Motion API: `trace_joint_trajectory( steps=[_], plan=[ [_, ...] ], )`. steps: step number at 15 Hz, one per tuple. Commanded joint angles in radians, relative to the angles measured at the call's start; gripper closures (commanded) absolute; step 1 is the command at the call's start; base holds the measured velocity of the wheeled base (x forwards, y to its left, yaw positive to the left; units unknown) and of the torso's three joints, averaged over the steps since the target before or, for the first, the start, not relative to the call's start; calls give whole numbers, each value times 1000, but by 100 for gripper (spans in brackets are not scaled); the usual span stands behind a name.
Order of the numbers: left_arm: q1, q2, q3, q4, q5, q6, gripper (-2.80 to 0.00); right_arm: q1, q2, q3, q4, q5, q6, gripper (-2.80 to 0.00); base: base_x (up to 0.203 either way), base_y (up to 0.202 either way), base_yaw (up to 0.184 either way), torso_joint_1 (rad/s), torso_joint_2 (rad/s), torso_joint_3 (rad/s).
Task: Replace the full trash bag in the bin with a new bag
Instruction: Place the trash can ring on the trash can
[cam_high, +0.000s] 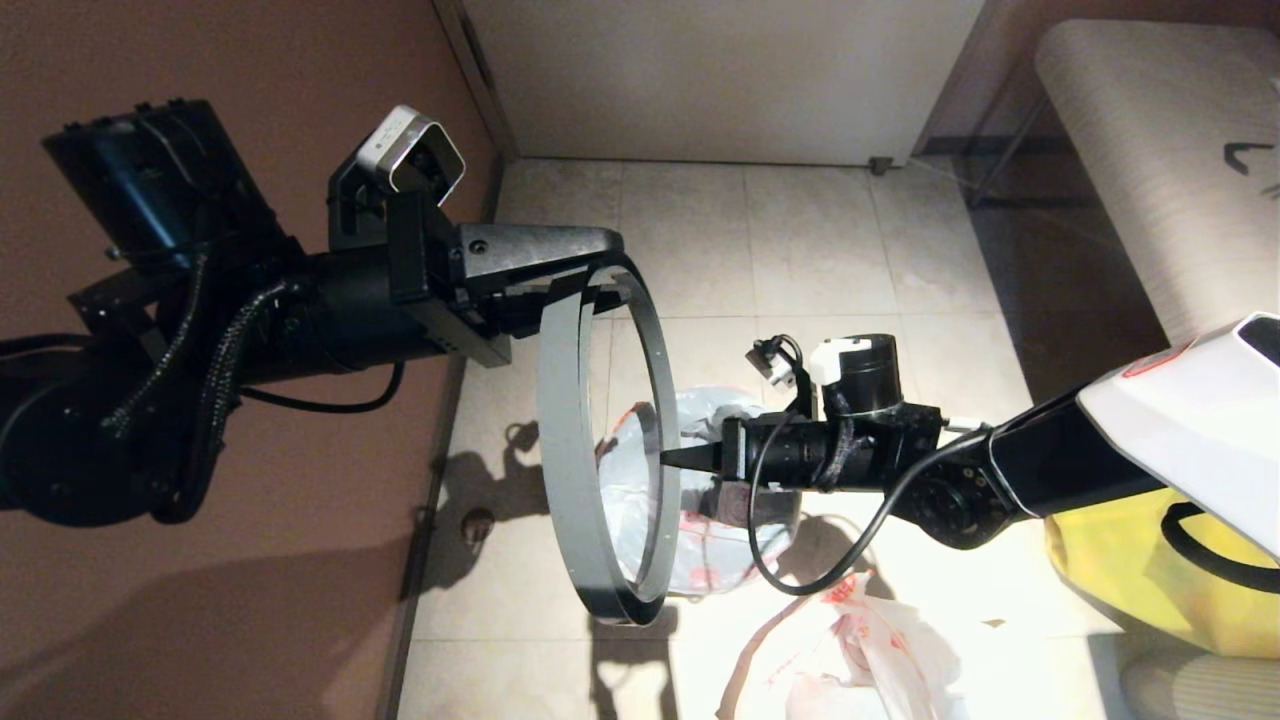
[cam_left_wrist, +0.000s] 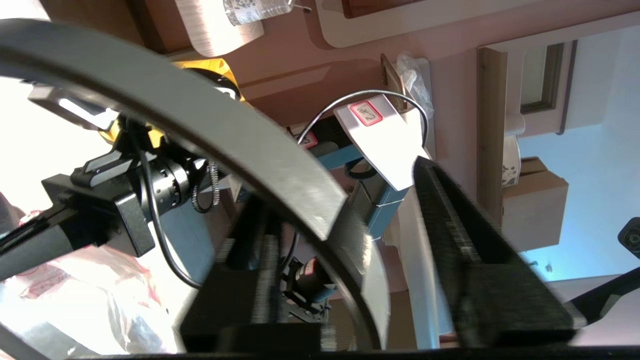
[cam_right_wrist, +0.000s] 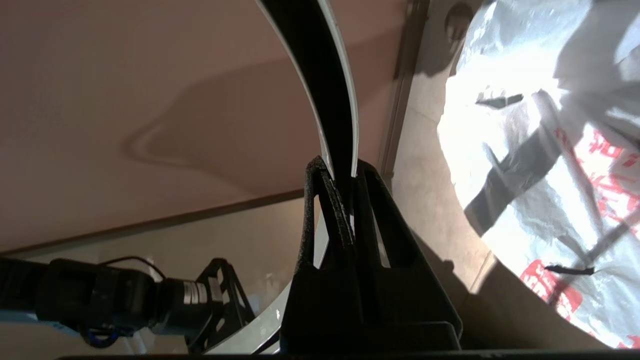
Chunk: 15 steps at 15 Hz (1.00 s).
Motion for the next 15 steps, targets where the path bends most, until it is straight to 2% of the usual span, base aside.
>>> trace_joint_trajectory(
  steps=[1,2,5,6,11,13,15],
  plan=[
    [0,-14,1,-6,-7,-6,0,1,4,-6,-2,-38,3,0,0,0,0,0,0,0],
    [0,-15,0,-8,-7,-15,0,0,7,-11,-1,-81,4,0,0,0,0,0,0,0],
    [0,-9,-4,-9,-7,-23,0,-4,4,-10,2,-101,3,0,0,0,0,0,0,0],
    [0,-8,-4,-8,-7,-23,0,-2,-2,-10,1,-101,3,-280,0,0,0,0,0,0],
    [13,-12,-10,-9,-7,-38,0,-7,-22,11,-2,-98,6,-280,0,0,0,0,0,0],
    [32,-19,-21,-9,-8,-59,0,-32,-38,59,-15,-98,6,-280,0,0,0,0,0,0],
    [36,-8,-28,-9,-8,-65,0,-78,-78,149,-92,-89,11,-280,0,0,0,0,0,0]
  ],
)
